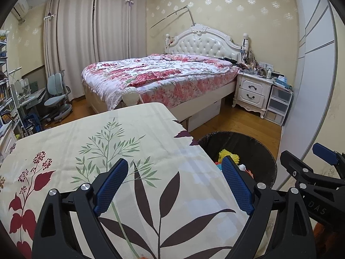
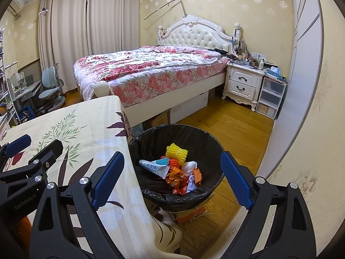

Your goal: Collect trash

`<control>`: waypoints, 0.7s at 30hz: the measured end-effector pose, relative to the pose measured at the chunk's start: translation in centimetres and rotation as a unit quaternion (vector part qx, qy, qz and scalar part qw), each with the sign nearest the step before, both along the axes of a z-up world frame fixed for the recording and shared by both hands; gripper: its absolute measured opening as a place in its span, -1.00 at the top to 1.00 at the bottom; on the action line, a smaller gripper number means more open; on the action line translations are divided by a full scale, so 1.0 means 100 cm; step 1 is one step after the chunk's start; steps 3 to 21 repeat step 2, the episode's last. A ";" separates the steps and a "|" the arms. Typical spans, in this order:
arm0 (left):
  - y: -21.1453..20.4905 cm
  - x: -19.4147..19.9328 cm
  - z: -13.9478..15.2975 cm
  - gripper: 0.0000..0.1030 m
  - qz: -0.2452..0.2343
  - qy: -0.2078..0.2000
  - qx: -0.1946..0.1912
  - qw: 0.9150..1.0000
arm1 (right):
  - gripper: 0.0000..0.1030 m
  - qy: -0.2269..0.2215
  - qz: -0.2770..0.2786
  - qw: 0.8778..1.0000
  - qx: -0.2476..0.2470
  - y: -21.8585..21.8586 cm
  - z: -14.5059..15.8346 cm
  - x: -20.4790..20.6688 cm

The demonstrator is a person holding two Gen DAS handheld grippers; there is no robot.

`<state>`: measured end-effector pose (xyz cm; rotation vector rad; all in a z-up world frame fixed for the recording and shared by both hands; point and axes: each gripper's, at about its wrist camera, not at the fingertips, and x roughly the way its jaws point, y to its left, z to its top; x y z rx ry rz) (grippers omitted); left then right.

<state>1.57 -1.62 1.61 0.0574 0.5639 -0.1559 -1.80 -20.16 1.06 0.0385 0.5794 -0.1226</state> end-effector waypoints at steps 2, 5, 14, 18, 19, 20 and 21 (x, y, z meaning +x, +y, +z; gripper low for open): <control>0.008 0.002 -0.002 -0.71 0.007 0.007 -0.001 1.000 | -0.72 0.002 0.003 1.000 0.003 0.001 0.000 0.001; 0.008 0.002 -0.002 -0.71 0.007 0.007 -0.001 1.000 | -0.72 0.002 0.003 1.000 0.003 0.001 0.000 0.001; 0.008 0.002 -0.002 -0.71 0.007 0.007 -0.001 1.000 | -0.72 0.002 0.003 1.000 0.003 0.001 0.000 0.001; 0.008 0.002 -0.002 -0.71 0.007 0.007 -0.001 1.000 | -0.72 0.002 0.003 1.000 0.003 0.001 0.000 0.001; 0.008 0.002 -0.002 -0.71 0.007 0.007 -0.001 1.000 | -0.72 0.002 0.003 1.000 0.003 0.001 0.000 0.001; 0.008 0.002 -0.002 -0.71 0.007 0.007 -0.001 1.000 | -0.72 0.002 0.003 1.000 0.003 0.001 0.000 0.001; 0.008 0.002 -0.002 -0.71 0.007 0.007 -0.001 1.000 | -0.72 0.002 0.003 1.000 0.003 0.001 0.000 0.001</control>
